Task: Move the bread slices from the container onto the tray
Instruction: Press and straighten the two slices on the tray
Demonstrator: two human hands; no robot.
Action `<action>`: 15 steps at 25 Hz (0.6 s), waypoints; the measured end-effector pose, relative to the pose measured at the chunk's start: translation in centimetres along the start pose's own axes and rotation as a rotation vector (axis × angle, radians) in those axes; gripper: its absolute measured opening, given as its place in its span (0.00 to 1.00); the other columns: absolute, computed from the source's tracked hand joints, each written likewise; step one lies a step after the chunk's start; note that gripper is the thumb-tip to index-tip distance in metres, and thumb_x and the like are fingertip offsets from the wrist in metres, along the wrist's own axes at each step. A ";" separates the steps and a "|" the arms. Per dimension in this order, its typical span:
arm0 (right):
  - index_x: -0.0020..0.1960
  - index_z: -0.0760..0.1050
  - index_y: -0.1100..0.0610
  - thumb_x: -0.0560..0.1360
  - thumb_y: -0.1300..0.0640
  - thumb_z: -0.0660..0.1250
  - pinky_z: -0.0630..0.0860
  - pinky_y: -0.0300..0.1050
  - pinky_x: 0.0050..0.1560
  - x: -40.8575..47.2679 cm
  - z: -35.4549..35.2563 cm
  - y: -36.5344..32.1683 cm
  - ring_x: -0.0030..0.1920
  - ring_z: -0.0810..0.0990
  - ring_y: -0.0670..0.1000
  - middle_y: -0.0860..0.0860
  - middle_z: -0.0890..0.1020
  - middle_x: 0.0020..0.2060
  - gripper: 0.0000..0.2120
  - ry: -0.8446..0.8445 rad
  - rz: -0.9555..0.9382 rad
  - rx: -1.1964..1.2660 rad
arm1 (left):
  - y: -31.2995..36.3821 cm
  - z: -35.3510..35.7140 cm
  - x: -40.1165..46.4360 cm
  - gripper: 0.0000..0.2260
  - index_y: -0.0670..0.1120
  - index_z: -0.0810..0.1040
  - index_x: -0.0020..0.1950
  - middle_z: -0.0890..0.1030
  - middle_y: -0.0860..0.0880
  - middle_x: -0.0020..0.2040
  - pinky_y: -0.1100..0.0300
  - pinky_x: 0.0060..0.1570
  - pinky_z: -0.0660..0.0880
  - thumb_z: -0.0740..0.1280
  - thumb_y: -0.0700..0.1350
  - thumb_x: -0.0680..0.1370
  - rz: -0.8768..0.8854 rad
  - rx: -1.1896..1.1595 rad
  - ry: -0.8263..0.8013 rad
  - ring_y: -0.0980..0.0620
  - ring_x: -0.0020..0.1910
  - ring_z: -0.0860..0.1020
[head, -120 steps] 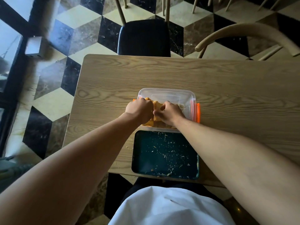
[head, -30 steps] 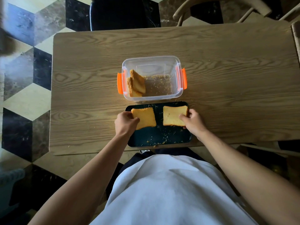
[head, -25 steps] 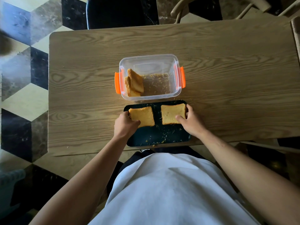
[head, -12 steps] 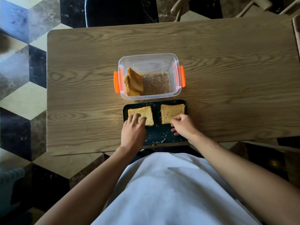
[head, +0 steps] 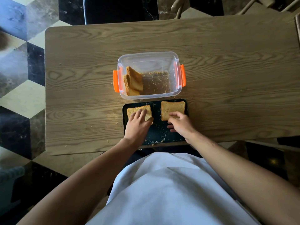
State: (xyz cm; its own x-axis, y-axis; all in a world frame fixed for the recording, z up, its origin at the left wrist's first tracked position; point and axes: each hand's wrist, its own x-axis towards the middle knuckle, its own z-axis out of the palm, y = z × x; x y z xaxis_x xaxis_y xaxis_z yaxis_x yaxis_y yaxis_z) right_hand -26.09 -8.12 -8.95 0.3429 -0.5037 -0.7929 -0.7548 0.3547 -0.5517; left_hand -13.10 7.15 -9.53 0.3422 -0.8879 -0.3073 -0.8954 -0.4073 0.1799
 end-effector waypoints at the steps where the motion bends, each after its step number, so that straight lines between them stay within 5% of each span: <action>1: 0.62 0.77 0.52 0.77 0.59 0.65 0.83 0.51 0.49 0.0 -0.1 0.0 0.49 0.86 0.55 0.53 0.83 0.49 0.14 -0.001 0.004 0.007 | -0.1 0.0 0.1 0.20 0.45 0.83 0.61 0.76 0.37 0.64 0.40 0.64 0.72 0.74 0.37 0.69 -0.001 -0.001 0.008 0.34 0.66 0.73; 11: 0.60 0.77 0.53 0.78 0.59 0.64 0.82 0.54 0.51 -0.2 -0.4 -0.6 0.43 0.85 0.52 0.51 0.82 0.49 0.12 -0.025 -0.016 -0.090 | -0.7 -0.5 0.6 0.21 0.44 0.80 0.64 0.75 0.38 0.66 0.42 0.64 0.71 0.71 0.36 0.70 -0.050 -0.052 0.003 0.36 0.67 0.72; 15: 0.48 0.80 0.49 0.76 0.55 0.66 0.83 0.51 0.46 -1.8 0.2 -5.0 0.38 0.85 0.48 0.49 0.85 0.41 0.05 -0.107 -0.286 -0.216 | -0.5 -3.1 0.1 0.16 0.41 0.81 0.61 0.80 0.39 0.56 0.44 0.53 0.77 0.70 0.40 0.74 -0.079 -0.264 0.285 0.37 0.54 0.78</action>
State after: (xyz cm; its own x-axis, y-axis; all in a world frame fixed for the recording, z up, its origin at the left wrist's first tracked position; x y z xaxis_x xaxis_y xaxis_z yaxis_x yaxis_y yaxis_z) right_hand -22.82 -8.87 -4.78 0.6048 -0.4690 -0.6436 -0.7169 0.0313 -0.6965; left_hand -11.75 6.63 -6.79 0.5054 -0.8604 -0.0651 -0.7720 -0.4846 0.4115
